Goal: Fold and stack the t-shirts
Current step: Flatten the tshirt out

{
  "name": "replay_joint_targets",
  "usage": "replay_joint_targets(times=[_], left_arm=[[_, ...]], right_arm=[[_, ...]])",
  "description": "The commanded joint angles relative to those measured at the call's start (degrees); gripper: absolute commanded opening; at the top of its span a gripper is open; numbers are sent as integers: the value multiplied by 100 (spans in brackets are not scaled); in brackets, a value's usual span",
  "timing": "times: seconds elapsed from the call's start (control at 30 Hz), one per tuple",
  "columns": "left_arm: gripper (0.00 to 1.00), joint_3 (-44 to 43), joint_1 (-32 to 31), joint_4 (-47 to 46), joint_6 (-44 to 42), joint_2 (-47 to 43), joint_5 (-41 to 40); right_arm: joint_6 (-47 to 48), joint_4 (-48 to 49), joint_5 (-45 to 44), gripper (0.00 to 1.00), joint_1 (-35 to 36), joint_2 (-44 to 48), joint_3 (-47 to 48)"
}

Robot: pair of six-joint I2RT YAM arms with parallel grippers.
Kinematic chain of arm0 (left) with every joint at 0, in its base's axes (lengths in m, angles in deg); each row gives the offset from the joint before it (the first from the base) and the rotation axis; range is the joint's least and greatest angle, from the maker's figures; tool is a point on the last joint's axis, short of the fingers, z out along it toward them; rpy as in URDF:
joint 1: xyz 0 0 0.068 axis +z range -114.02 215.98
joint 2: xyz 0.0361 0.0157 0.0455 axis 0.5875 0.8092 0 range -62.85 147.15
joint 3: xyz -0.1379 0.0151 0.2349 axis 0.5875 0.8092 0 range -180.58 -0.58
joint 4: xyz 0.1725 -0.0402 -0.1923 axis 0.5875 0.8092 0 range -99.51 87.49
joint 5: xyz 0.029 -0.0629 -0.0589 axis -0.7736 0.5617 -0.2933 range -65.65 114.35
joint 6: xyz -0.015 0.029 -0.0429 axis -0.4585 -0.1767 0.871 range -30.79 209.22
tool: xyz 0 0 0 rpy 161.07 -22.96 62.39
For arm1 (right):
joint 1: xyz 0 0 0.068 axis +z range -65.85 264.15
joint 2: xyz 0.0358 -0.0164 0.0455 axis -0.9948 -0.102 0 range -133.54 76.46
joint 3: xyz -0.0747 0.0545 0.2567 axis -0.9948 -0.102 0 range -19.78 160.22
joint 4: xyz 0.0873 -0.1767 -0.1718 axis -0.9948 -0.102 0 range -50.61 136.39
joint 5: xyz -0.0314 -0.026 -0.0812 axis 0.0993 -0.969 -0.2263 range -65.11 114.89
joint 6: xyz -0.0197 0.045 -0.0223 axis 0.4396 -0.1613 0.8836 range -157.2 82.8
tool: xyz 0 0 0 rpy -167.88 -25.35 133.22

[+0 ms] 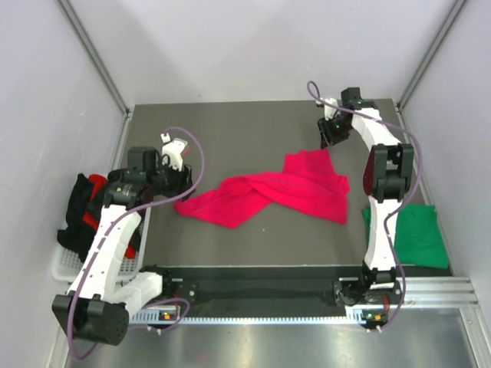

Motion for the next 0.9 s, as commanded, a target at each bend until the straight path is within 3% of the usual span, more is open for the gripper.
replay_joint_targets(times=[0.0, 0.87], left_arm=[[55, 30, 50, -284, -17, 25, 34], [55, 109, 120, -310, -25, 25, 60]], right_arm=[[-88, -130, 200, 42, 121, -189, 216], [-307, -95, -98, 40, 16, -734, 384]])
